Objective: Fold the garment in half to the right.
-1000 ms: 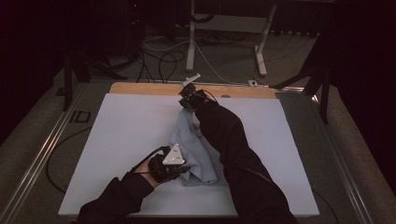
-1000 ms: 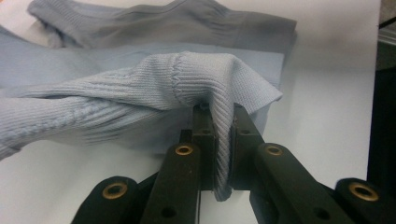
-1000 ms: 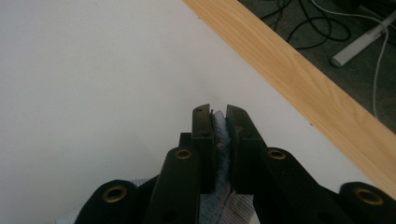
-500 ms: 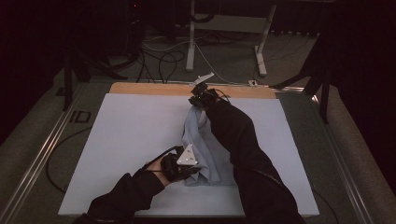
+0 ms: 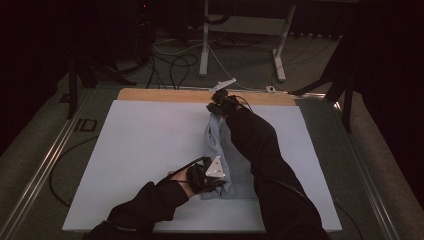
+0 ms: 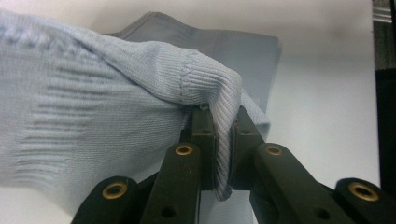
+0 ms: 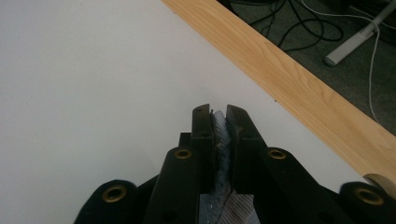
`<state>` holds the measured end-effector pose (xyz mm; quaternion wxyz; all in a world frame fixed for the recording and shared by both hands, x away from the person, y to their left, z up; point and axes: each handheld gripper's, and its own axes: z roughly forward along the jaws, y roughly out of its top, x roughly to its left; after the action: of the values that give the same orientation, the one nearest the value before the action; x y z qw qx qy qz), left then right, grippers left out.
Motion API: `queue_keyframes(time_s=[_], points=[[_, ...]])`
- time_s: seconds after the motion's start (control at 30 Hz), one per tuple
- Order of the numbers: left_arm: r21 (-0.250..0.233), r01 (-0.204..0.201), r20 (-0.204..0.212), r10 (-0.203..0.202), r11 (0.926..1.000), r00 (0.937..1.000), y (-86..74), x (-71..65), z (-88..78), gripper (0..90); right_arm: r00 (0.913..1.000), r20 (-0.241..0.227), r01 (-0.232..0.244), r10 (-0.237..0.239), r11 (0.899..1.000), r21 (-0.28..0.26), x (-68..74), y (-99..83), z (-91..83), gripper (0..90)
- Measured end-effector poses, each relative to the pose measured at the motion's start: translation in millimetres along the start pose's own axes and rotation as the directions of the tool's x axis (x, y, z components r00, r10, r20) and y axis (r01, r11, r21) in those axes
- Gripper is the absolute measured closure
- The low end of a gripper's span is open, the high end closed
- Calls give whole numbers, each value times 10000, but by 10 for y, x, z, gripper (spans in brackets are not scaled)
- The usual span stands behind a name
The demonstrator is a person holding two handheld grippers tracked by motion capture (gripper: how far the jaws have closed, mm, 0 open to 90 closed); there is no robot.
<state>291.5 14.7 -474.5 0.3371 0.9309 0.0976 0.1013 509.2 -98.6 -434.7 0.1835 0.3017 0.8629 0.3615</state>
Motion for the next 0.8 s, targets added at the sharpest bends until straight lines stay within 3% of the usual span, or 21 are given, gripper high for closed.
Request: queue_keyframes(time_s=[0.43, 0.8], points=[[237, -436, 44, 435, 9988, 9990, 157, -16, 282, 858, 9997, -226, -100, 101, 9999, 73, -181, -213, 75, 827], [335, -356, 132, 352, 9988, 9993, 171, -13, 436, 857, 9987, -453, -219, 218, 9998, -18, -322, -375, 110, 822]])
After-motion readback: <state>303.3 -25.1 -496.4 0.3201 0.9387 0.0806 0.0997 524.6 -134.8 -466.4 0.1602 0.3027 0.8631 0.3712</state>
